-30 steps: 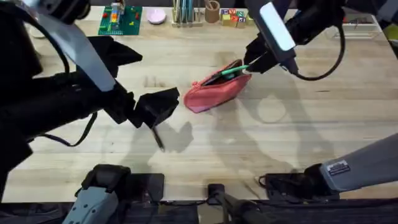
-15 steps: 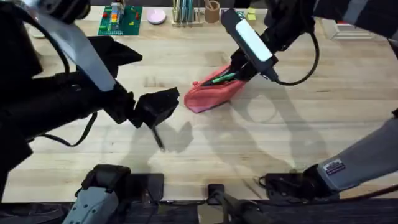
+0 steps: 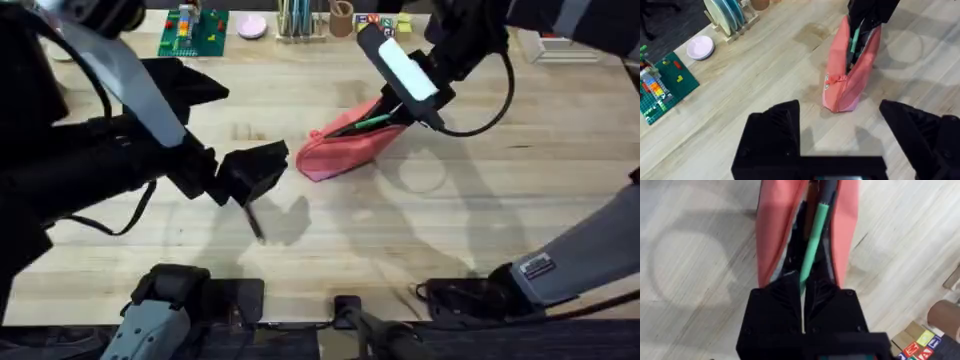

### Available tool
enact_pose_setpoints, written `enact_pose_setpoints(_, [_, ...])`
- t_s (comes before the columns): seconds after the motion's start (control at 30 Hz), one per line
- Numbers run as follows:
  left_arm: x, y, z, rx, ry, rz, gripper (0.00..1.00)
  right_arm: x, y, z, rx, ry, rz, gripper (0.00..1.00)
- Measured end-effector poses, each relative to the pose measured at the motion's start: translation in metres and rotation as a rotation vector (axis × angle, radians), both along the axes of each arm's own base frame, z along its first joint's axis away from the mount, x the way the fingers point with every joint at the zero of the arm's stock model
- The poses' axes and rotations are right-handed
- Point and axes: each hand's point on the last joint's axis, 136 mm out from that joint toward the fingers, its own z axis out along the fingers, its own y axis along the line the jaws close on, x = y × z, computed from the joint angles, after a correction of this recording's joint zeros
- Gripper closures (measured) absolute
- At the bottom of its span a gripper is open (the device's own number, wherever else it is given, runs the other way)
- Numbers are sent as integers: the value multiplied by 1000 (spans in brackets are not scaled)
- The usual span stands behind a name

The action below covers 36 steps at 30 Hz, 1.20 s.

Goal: Unzip the bag, pick up the pens from the table one at a time and place them inside, then zip the bag closed.

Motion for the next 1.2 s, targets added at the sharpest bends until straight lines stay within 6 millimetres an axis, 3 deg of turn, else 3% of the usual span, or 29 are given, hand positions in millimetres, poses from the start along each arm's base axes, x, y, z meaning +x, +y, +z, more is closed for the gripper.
enact_pose_setpoints(0.13, [0, 0, 0, 0, 0, 0, 8, -2, 3, 0, 8, 8, 5, 968])
enact_pose_setpoints(0.53, [0, 0, 0, 0, 0, 0, 7, -25, 39, 1, 13, 32, 112, 968])
enact_pose_setpoints(0.97, [0, 0, 0, 0, 0, 0, 8, -26, 43, 2, 33, 36, 118, 965])
enact_pose_setpoints(1.0, [0, 0, 0, 0, 0, 0, 8, -26, 43, 2, 34, 36, 118, 935])
enact_pose_setpoints(1.07, [0, 0, 0, 0, 0, 0, 7, -26, 43, 2, 36, 38, 116, 775])
enact_pose_setpoints(1.2, [0, 0, 0, 0, 0, 0, 7, -24, 46, 3, 52, 25, 118, 204])
